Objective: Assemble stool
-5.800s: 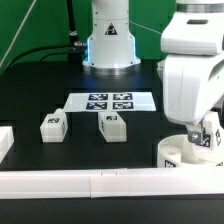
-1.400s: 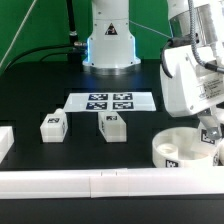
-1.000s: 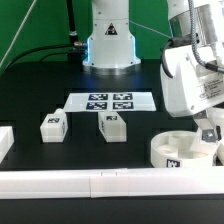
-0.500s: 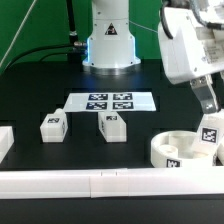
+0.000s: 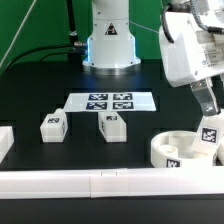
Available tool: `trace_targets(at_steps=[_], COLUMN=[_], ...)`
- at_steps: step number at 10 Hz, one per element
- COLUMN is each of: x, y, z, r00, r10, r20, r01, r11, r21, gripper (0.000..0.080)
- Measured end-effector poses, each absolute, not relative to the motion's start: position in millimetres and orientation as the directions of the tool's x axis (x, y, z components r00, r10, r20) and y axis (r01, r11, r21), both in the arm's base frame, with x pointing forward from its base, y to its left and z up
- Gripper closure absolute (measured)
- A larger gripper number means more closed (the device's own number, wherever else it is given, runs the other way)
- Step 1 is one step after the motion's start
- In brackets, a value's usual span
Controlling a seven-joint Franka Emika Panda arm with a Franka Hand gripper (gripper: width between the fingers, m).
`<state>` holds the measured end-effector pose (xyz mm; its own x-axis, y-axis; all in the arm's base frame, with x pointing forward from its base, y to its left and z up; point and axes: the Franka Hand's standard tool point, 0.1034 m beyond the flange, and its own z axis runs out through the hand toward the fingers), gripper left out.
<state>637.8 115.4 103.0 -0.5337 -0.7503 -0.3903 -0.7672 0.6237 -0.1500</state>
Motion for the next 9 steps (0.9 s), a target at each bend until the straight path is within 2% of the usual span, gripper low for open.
trace_targets(at_steps=[1,2,3,4,6,7,9], x=[638,637,636,633,634,634,633], y=[102,88,74,69,64,63,60], z=[106.0,110.2,113.2,113.1,113.1,113.1,112.0], r00=[-0.396,-0.290,-0.104,0.049,0.167,0.201,0.365], r10=[-0.845,-0.898,-0.951,-0.963,-0.964,-0.960,-0.922], r20=[-0.358,-0.331,-0.290,-0.265,-0.205,-0.193,-0.126], r01=[-0.843,-0.886,-0.935,-0.955,-0.939,-0.933,-0.885], r11=[0.489,0.382,0.193,0.032,-0.093,-0.128,-0.302], r21=[-0.221,-0.261,-0.297,-0.294,-0.331,-0.338,-0.355], gripper=[0.0150,0.0150,0.0150,0.0150,0.0150,0.0150,0.0150])
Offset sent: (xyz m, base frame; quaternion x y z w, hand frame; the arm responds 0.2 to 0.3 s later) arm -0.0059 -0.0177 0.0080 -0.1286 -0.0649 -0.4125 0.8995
